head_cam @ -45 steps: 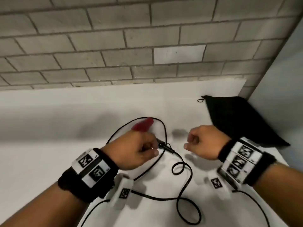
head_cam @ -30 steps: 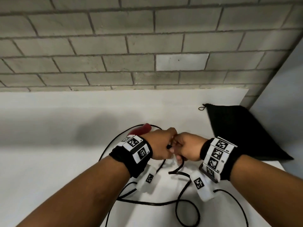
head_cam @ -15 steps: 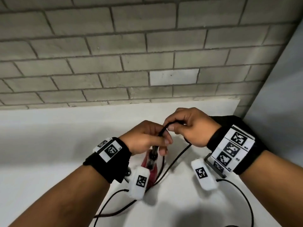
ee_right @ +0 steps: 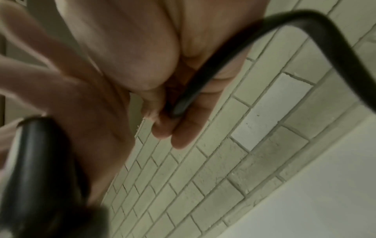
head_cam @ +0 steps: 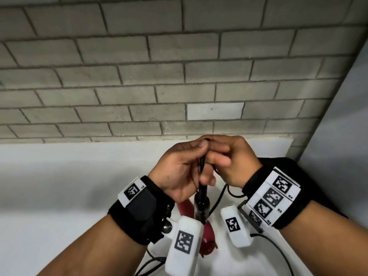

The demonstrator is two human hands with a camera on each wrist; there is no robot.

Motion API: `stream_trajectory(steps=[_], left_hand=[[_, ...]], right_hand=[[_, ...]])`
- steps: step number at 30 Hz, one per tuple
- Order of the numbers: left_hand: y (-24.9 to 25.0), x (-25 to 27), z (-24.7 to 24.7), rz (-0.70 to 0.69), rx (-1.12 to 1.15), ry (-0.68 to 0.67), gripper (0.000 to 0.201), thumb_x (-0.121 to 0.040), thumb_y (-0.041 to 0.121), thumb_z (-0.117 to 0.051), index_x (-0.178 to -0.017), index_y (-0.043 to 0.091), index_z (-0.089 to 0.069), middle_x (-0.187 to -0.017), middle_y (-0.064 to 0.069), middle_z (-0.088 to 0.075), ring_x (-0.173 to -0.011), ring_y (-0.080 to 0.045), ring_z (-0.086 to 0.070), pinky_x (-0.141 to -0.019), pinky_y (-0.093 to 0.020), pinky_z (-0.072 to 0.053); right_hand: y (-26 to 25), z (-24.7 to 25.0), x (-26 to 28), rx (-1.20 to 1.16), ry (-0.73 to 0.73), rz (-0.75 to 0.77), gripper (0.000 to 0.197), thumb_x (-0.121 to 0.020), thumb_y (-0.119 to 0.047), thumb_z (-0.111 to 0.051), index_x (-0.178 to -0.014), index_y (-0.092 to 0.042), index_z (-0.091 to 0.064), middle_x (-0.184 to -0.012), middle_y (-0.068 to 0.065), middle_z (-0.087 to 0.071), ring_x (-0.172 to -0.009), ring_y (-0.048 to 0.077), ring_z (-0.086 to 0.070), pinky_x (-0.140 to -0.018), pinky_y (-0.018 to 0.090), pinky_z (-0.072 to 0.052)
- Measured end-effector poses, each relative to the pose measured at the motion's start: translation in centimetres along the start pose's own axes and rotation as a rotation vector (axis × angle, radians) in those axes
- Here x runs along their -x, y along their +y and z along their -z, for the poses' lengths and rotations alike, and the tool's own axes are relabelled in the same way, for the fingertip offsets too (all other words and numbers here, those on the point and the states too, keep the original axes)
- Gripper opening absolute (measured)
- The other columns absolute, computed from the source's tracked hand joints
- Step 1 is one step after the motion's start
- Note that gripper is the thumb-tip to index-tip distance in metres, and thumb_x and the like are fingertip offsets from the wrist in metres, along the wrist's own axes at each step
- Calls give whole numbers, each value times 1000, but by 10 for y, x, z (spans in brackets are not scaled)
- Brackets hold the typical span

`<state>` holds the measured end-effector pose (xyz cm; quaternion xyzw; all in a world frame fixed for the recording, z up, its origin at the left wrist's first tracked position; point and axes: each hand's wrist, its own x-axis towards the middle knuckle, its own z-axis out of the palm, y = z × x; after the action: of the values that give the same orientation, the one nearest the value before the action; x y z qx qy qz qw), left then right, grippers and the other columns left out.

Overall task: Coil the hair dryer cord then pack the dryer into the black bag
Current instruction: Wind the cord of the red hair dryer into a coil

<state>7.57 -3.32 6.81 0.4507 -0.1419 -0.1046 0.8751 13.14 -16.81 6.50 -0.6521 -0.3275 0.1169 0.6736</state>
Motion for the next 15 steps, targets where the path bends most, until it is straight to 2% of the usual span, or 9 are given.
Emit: stream_trajectory(steps=[1,2,3,4,6,8,10,12,15], left_hand=[[3,0,-2,-17,15,24,36,-93,17,-41,-110,-8,-61,-82,-11,-75,-32,-6,-43,-43,-22,-46],[5,-1,-3,-30,34,48,37,-94,17,-39,-114,-8,-58,-89,-11,-75,-29,-4,-38,-40,-20,-41],[8,-2,-2,-45,61,72,38,-94,17,-39,-118,-8,-54,-96,-12,-75,-28,-3,-35,-38,-19,-38],[11,-2,-2,-63,89,99,39,-94,17,-38,-121,-8,-51,-104,-13,-73,-28,-2,-34,-37,-18,-37],[14,-3,0,-91,134,156,39,-95,19,-38,-123,-6,-48,-115,-14,-70,-29,-3,-35,-38,-18,-37],[16,-3,1,-90,164,217,35,-94,21,-39,-114,-5,-52,-119,-12,-68,-30,-3,-37,-39,-18,-39],[20,-3,1,-77,189,298,31,-97,21,-38,-103,-3,-57,-119,-10,-69,-32,-4,-41,-40,-19,-44],[26,-6,5,-55,237,406,35,-102,21,-33,-96,-3,-58,-113,-12,-71,-41,-6,-55,-47,-20,-52],[28,-11,9,-39,190,503,34,-104,15,-29,-105,-10,-52,-110,-22,-70,-76,-20,-74,-70,-27,-59]], right_hand=[[5,-1,0,146,63,2,34,-87,1,-54,-79,-27,-72,-43,-3,-57,-42,20,-63,-42,32,-52],[10,-2,2,351,114,19,34,-91,-6,-53,-75,-30,-71,-47,-5,-62,-44,13,-63,-47,31,-54],[14,-3,4,577,150,72,30,-93,-12,-53,-77,-30,-71,-49,-8,-63,-48,8,-63,-53,25,-53],[17,-6,7,697,170,134,24,-93,-16,-53,-82,-26,-72,-53,-9,-65,-53,7,-63,-56,21,-50],[18,-12,13,836,196,238,25,-91,-23,-48,-89,-16,-72,-65,-2,-70,-61,15,-64,-58,30,-50],[20,-18,18,1045,225,289,29,-87,-30,-44,-86,-17,-70,-64,1,-68,-58,25,-64,-48,35,-49],[15,-22,21,1276,220,310,15,-81,-25,-55,-82,-20,-69,-61,-1,-63,-52,27,-61,-40,28,-39],[9,-26,29,1419,157,352,16,-73,-20,-54,-79,-21,-68,-60,-3,-59,-51,24,-58,-41,25,-29],[-2,-26,32,1546,74,430,24,-67,-19,-44,-69,-25,-68,-56,-6,-58,-49,19,-55,-46,23,-19]])
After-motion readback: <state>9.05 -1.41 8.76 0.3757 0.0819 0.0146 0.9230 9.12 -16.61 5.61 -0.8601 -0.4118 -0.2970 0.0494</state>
